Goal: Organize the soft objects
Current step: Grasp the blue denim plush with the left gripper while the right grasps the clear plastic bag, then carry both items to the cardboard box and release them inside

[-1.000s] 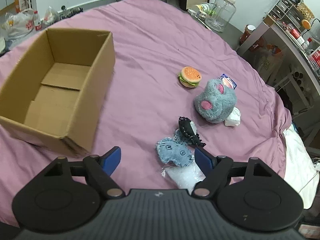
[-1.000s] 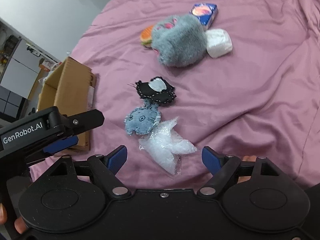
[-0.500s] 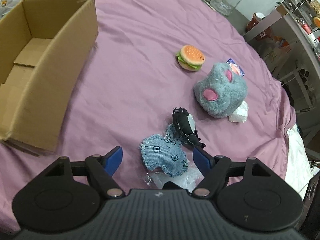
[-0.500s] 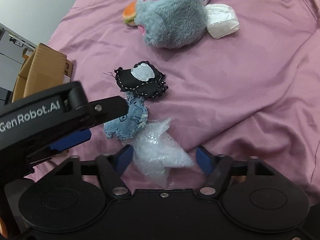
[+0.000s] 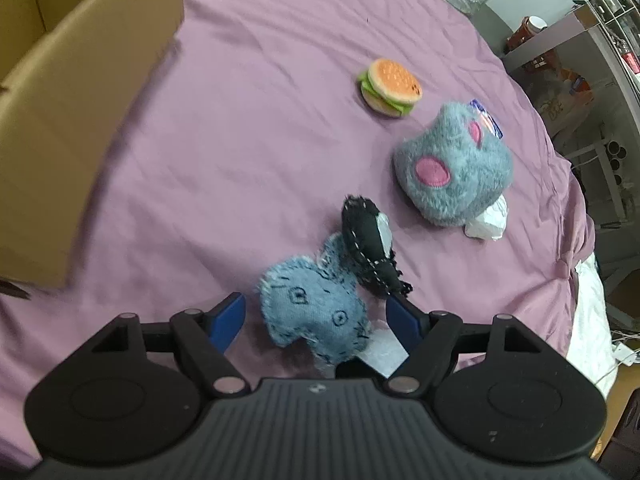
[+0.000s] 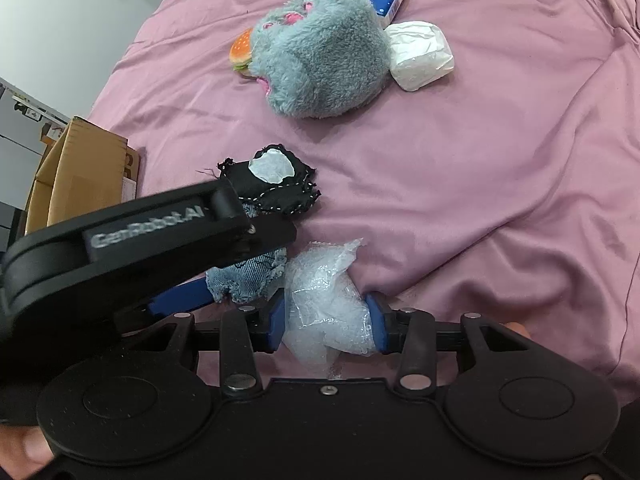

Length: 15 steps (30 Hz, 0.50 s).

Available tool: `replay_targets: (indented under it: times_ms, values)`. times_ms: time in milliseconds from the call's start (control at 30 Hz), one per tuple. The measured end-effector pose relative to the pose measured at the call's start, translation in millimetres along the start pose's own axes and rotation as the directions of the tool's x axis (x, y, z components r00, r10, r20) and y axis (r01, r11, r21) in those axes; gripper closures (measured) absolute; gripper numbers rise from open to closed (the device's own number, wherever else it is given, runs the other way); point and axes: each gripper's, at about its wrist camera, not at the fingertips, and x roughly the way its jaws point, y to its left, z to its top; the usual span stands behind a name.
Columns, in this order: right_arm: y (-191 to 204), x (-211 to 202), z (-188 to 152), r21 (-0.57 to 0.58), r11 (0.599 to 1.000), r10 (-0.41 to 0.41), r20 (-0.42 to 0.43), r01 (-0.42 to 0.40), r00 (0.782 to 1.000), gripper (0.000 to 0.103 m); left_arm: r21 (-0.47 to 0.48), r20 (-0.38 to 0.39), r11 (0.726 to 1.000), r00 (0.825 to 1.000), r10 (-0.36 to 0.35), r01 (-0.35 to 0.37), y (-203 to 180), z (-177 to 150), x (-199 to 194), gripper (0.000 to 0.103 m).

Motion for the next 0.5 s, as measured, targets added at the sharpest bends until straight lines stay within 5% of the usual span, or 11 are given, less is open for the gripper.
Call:
replay_targets:
  times_ms: [167,333,500]
  values:
    - [1.6,-0.6,-0.1,0.003,1.000,0.002,0.011,-0.002,1.000,0.063,-0.021,0.021,1.000,1.000,0.017,-0.017,-1.9,0.2,2.6,0.066]
    - [2.5,-10.9,-1.6,-0.012,0.999,0.037,0.054,-0.037,0.998,0.063,-0.046,0.065,0.999,0.998,-0.016,0.019,-1.1,2.2,-13.0,0.081]
    - [5.1,-23.7,-2.1,-0.037,0.995,0.092,0.114,-0.088,0.989,0.064,-0.042,0.127,0.998,0.991,-0.031,0.037,0.5,3.7,-39.0,0.085]
